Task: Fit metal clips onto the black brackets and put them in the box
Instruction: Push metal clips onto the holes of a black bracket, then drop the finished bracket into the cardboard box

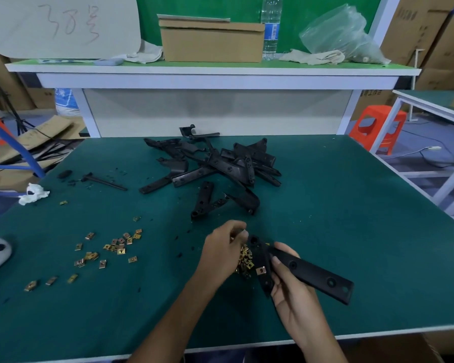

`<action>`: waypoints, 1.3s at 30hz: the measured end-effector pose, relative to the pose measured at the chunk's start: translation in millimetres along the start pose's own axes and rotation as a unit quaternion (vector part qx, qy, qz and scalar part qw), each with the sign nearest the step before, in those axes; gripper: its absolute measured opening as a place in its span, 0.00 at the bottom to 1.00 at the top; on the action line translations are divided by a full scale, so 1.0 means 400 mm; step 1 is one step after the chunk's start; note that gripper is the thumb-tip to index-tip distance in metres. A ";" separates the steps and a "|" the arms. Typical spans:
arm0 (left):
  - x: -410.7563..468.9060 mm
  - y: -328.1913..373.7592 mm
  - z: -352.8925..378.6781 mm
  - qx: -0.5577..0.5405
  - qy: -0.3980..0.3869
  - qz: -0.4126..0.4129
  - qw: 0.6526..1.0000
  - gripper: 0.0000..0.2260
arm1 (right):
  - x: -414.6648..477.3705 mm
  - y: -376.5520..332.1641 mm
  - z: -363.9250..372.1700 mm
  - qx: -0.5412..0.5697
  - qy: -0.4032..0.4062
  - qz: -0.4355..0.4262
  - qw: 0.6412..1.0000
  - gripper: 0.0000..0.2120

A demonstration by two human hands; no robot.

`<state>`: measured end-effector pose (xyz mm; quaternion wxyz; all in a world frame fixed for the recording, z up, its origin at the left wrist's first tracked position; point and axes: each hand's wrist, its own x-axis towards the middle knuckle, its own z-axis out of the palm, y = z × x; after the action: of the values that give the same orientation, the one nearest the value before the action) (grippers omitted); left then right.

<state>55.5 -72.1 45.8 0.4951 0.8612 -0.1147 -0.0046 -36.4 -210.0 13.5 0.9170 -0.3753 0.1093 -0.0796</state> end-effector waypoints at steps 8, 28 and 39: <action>-0.123 0.019 -0.026 -0.363 -0.016 -0.167 0.916 0.06 | 0.002 -0.003 -0.001 -0.012 -0.024 0.016 1.000 0.18; -0.145 0.026 -0.045 -0.458 -0.121 -0.313 0.823 0.05 | -0.010 0.016 0.002 -0.174 -0.061 -0.047 0.982 0.15; -0.165 0.014 -0.030 -0.402 -0.068 -0.250 0.878 0.08 | -0.009 0.033 -0.001 -0.191 -0.050 -0.074 0.978 0.19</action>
<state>-8.3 -51.2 49.6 0.7723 0.5853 0.0829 -0.2325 -39.1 -199.9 4.4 0.8244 -0.5538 0.0484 -0.1065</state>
